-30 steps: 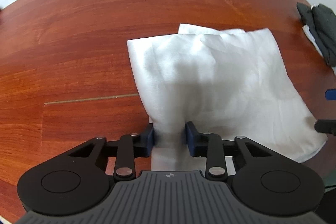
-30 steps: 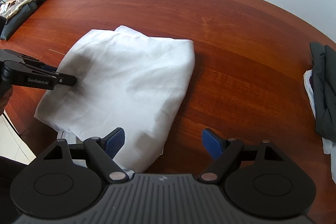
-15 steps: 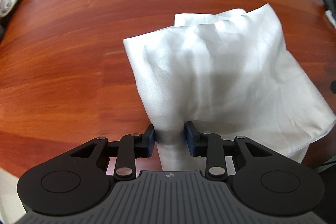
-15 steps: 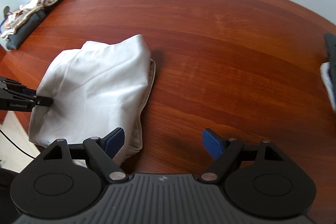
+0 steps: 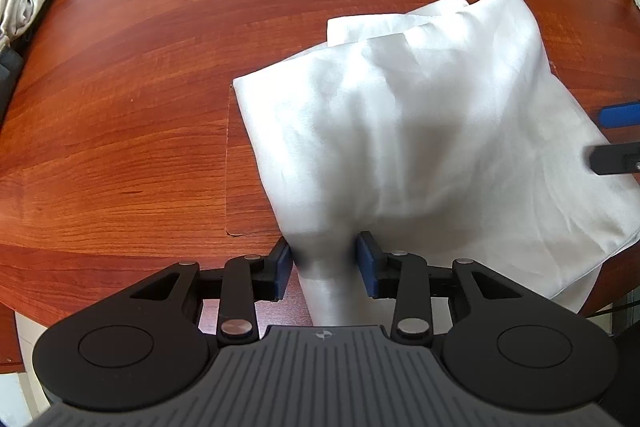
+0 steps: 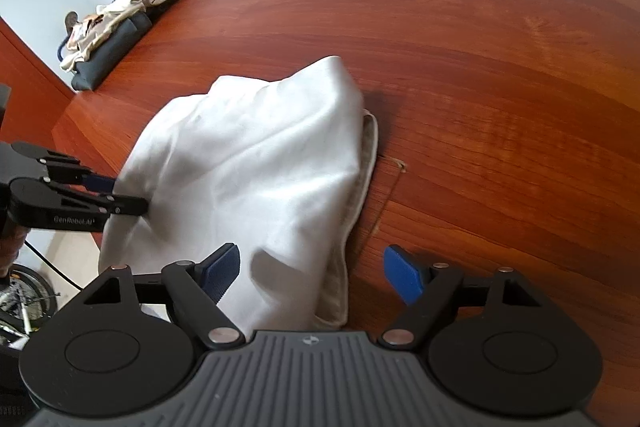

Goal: Fold clothes

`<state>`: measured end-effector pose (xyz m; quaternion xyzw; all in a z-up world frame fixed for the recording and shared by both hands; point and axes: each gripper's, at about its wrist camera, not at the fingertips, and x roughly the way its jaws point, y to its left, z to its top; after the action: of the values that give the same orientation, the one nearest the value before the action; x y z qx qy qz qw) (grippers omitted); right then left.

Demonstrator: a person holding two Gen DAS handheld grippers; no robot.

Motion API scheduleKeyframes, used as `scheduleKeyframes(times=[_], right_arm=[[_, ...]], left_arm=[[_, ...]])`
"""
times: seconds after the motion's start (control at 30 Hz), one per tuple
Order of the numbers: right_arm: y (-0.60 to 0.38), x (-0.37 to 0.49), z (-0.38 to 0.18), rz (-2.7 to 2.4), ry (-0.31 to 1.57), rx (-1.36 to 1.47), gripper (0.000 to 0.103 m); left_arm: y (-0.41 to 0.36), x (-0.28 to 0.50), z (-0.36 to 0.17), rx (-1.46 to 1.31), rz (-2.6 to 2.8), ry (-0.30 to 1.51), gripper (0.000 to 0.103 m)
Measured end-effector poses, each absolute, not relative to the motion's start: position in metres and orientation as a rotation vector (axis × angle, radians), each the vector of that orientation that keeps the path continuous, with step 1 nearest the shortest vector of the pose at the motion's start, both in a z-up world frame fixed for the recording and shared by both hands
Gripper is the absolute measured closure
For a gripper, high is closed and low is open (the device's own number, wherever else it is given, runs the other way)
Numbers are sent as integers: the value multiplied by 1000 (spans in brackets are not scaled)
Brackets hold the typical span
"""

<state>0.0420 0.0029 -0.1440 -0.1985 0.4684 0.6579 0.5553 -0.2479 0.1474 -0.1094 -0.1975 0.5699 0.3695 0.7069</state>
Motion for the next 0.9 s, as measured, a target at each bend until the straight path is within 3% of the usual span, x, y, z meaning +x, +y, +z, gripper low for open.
scheduleKeyframes(times=[0.1,0.43,0.6,0.7,0.9], right_arm=[[10,36,-146,1567,1115,-471,30],[25,27,-151,1586,1157,-438,33],[27,24,-147,1600,1153,-416,68],[27,18,-139,1619,1117,-418,80],[28,-2,-122,1672,988,-500,83]], left_arm=[[146,-248,-109,-442,828,1263,64],[143,-250,-107,-457,839,1252,62],[143,-250,-107,-458,837,1254,62],[144,-249,-107,-458,835,1256,62],[144,-249,-107,-447,833,1259,62]])
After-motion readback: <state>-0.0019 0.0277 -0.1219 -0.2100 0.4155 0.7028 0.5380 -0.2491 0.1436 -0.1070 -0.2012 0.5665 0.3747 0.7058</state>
